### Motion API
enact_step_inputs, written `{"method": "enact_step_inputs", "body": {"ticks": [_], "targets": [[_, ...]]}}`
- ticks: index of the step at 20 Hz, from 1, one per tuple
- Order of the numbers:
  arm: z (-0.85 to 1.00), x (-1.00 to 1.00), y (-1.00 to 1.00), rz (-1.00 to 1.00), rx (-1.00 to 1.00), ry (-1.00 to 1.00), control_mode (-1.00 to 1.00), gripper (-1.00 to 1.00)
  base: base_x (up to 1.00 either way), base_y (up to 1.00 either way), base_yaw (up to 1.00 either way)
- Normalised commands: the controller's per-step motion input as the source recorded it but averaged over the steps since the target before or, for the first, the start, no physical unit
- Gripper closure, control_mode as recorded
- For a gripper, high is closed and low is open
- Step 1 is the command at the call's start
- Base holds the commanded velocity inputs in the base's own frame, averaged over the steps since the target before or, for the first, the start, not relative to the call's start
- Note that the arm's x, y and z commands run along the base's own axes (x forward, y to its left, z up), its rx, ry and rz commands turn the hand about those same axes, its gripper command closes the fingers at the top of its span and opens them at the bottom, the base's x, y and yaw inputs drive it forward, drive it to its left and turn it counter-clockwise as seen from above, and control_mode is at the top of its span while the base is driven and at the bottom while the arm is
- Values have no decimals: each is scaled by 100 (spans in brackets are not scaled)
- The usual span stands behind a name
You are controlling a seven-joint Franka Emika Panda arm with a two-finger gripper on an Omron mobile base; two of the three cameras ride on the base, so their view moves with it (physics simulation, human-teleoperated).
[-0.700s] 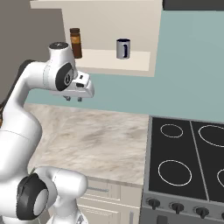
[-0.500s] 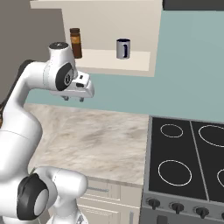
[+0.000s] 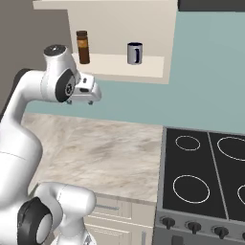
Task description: Take the cinnamon bottle from the cabinet and place it on the dining table, next to the plate with the cupcake. Then take the chocolate from the dining counter and place it on the cupcake plate.
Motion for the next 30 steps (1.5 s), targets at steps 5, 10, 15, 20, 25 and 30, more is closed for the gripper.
{"method": "enact_step_inputs", "body": {"ticks": [5,10,15,20,25,30], "targets": [[61,17,35,2,-6,-39,-100,-100,0,0,0],[86,25,43,0,-1,-26,-100,-100,0,0,0],[90,24,17,0,0,-22,-100,-100,0,0,0],[37,46,0,0,0,-3,-100,-100,0,0,0],[0,53,0,4,2,0,-100,-100,0,0,0],[9,47,0,0,1,0,-100,-100,0,0,0]]}}
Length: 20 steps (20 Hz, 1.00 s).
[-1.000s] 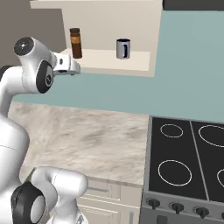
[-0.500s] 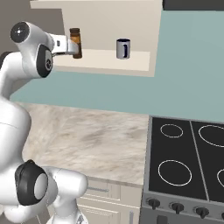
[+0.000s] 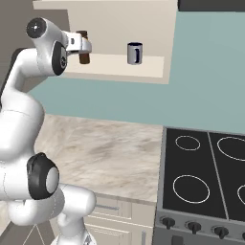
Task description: Take the cinnamon bottle from the cabinet and place it on the dining table, next to the plate with the cupcake. Then take the chocolate from the dining counter and place it on the cupcake plate.
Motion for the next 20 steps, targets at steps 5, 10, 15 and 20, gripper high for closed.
{"method": "enact_step_inputs", "body": {"ticks": [5,10,15,20], "targets": [[4,48,0,0,0,-4,-100,-100,0,0,0],[8,41,0,0,2,0,-100,-100,0,0,0],[0,32,14,0,0,-1,-100,-100,0,0,0],[0,30,8,0,0,0,-100,-100,0,0,0]]}}
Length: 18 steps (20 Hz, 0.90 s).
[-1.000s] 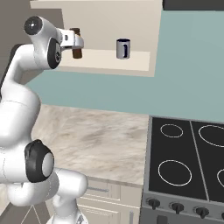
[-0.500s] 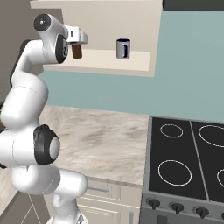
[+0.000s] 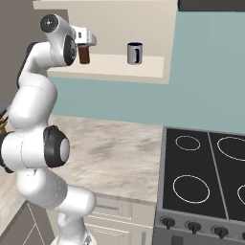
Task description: Take the cinnamon bottle from the cabinet and place it on the dining table, next to the plate with the cupcake. Then take the chocolate from the dining counter and place it on the cupcake plate.
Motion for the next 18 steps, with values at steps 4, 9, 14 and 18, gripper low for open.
{"method": "enact_step_inputs", "body": {"ticks": [4,9,14,18], "targets": [[0,33,0,-2,0,0,-100,-100,0,0,0],[-1,37,2,-1,0,-1,-100,-100,0,0,0],[-1,27,3,0,0,-1,-100,-100,0,0,0],[-2,25,0,0,0,0,-100,-100,0,0,0]]}}
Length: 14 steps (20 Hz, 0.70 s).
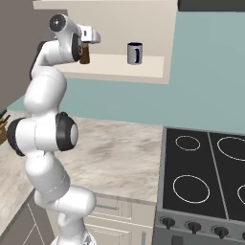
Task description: Take the cinnamon bottle from the cabinet and place it on the dining table, next to the plate with the cupcake. Then take the chocolate from the dining counter and place it on the cupcake plate.
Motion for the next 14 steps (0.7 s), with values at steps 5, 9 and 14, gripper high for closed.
{"method": "enact_step_inputs", "body": {"ticks": [5,9,14], "targets": [[-8,25,0,0,1,0,-100,100,0,0,0],[-2,4,0,0,1,-2,-100,100,0,0,0],[0,-57,1,0,1,-1,-100,100,0,0,0]]}}
